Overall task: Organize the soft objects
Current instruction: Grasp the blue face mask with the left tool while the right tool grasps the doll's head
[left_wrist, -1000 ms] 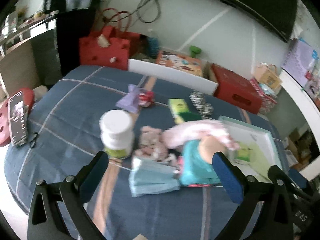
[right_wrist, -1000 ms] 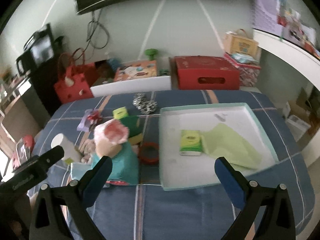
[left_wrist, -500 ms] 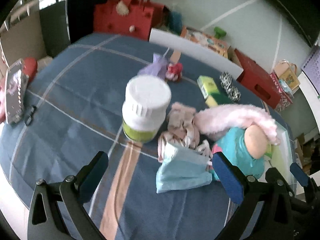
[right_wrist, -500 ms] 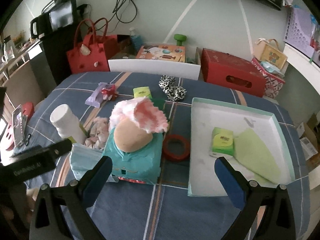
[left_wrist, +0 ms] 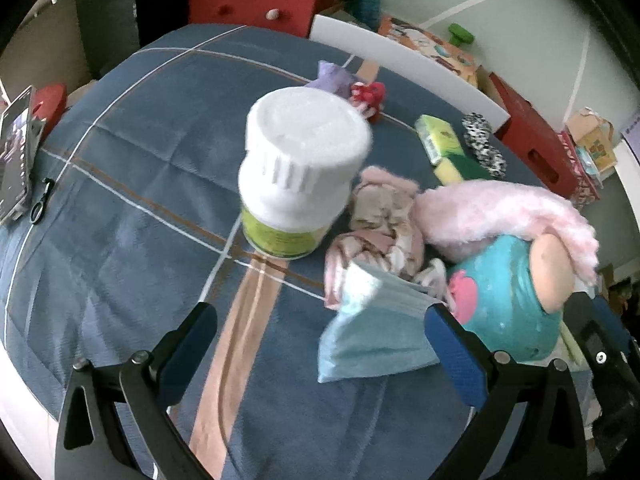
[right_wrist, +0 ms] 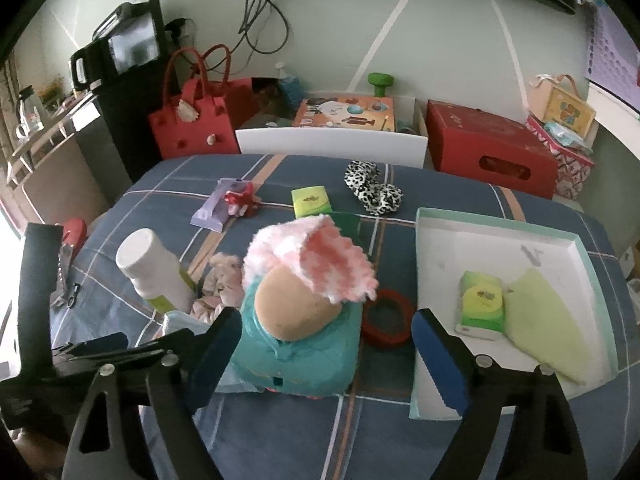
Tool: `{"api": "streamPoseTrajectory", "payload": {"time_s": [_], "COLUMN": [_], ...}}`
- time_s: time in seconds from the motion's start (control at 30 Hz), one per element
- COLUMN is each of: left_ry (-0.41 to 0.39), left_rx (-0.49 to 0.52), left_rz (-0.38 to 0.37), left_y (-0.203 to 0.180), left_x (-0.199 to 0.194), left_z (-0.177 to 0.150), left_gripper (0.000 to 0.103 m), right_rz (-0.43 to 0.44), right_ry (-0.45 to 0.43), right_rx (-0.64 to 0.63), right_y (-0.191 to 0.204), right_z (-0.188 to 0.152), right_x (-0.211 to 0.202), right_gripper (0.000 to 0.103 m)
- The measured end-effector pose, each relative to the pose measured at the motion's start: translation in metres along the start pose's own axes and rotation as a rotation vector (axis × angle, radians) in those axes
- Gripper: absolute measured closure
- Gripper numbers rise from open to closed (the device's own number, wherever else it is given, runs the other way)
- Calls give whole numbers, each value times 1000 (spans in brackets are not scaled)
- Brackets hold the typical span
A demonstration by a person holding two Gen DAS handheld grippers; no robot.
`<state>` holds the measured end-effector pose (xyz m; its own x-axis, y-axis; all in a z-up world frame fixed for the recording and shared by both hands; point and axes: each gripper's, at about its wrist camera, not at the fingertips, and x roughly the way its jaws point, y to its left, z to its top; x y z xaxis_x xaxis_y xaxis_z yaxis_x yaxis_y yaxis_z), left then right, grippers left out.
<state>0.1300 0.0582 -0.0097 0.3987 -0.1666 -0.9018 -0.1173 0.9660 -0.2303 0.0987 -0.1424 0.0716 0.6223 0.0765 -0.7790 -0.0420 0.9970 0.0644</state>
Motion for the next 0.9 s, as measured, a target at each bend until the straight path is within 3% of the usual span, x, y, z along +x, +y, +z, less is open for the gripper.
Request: {"api": "streamPoseTrajectory", "payload": {"time_s": [0.37, 0.5, 0.73, 0.9], "left_ry": [16, 49, 77, 108], "left_rx": [-83, -100, -83, -63], "left_rz": [7, -19, -52, -106], "left_y": [17, 19, 14, 2], "left_x": [10, 17, 22, 30], "left_z": [7, 5, 1, -2], "left_gripper": [2, 19, 39, 65], "right_rz": [-5, -21, -17, -12], "right_ry": [28, 38, 48, 48], "right_rx": [-46, -62, -74, -86], "right_y": [12, 15, 17, 20], "right_z": [1, 0, 0, -1], "right_x": [13, 16, 18, 18], "right_gripper": [24, 29, 48, 51]}}
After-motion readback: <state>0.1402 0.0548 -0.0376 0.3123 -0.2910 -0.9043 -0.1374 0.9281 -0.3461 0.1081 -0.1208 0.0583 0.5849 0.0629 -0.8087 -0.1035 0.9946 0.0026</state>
